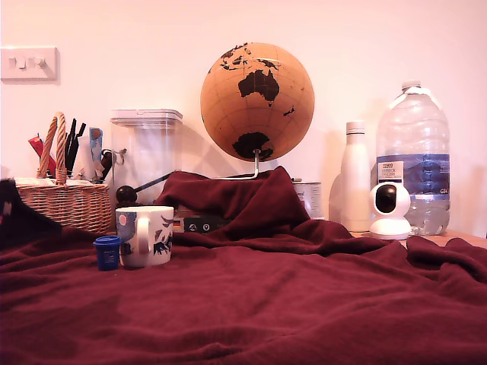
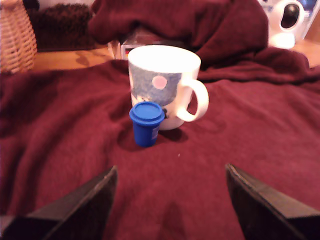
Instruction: Pick up the coffee capsules on the table and drop them inside the coffee cup
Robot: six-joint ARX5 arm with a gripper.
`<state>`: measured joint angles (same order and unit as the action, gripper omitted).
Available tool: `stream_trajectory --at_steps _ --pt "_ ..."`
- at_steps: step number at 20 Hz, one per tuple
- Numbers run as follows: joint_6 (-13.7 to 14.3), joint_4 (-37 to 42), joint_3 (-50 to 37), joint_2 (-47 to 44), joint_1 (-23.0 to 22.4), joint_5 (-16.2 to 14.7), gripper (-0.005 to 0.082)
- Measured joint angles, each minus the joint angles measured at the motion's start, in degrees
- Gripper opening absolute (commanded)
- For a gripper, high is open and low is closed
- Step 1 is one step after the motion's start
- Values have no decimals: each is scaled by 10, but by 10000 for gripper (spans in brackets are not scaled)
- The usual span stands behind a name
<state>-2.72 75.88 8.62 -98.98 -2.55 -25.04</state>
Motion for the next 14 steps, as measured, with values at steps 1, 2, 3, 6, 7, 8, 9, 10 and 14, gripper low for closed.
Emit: stream_trajectory --at_steps 1,2,3,6,7,8,9,10,14 --pt "-1 0 6 -11 0 -2 624" --pt "-1 0 15 -21 0 -5 624" --pt "-1 1 24 -29 0 -6 624" --pt "-1 -1 36 -40 -1 -6 624" --pt "-1 -2 37 -40 -1 -6 624" --pt "-1 -3 37 -40 -1 -6 624" --pt "-1 -4 37 -40 -1 -6 624" --pt "-1 -4 37 -40 -1 -6 624" --pt "-1 -7 39 -40 -1 -6 624"
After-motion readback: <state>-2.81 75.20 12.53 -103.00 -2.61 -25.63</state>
